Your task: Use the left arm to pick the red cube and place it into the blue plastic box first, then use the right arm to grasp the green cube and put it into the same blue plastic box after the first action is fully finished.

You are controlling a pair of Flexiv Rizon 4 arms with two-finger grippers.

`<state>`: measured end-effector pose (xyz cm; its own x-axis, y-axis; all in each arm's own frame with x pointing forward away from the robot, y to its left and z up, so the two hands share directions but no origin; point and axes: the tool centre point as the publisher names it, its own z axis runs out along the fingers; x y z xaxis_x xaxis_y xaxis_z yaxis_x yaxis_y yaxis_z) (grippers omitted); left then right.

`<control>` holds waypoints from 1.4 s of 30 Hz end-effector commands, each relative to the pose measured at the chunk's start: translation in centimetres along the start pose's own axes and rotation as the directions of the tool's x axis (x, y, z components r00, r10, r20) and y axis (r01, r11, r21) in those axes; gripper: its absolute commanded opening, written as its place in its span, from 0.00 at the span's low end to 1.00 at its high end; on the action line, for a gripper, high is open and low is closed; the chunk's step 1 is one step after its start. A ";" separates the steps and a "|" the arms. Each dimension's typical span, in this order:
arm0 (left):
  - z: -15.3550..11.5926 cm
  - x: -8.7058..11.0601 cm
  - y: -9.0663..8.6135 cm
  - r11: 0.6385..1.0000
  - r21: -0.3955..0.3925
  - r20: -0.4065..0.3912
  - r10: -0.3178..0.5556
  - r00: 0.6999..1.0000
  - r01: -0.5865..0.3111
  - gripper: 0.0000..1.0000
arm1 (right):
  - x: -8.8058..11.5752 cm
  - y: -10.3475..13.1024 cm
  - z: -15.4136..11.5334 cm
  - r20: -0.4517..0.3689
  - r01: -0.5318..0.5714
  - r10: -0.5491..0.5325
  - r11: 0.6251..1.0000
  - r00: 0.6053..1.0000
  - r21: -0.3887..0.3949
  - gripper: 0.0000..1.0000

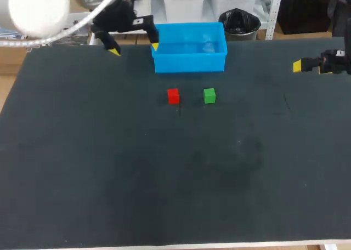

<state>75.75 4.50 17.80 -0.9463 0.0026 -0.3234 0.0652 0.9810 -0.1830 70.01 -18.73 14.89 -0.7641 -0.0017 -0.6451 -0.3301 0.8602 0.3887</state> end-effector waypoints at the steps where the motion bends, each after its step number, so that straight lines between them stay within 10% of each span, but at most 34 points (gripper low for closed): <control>1: 1.4 -1.2 -1.4 0.992 -0.125 -0.101 -0.004 0.995 -0.009 1.00 | 0.0 0.2 -0.1 -0.001 -0.002 0.002 1.000 1.000 0.009 1.00; 42: 4.7 -1.4 -6.0 0.988 -0.156 -0.188 -0.021 0.982 -0.009 1.00 | 0.0 0.2 -0.1 -0.001 -0.002 0.002 1.000 1.000 0.009 1.00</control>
<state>77.84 -2.15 14.95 -0.9890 0.0164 -0.1468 0.0219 0.9991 -0.0362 70.01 -18.74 14.89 -0.7641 -0.0016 -0.6451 -0.3300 0.8602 0.3887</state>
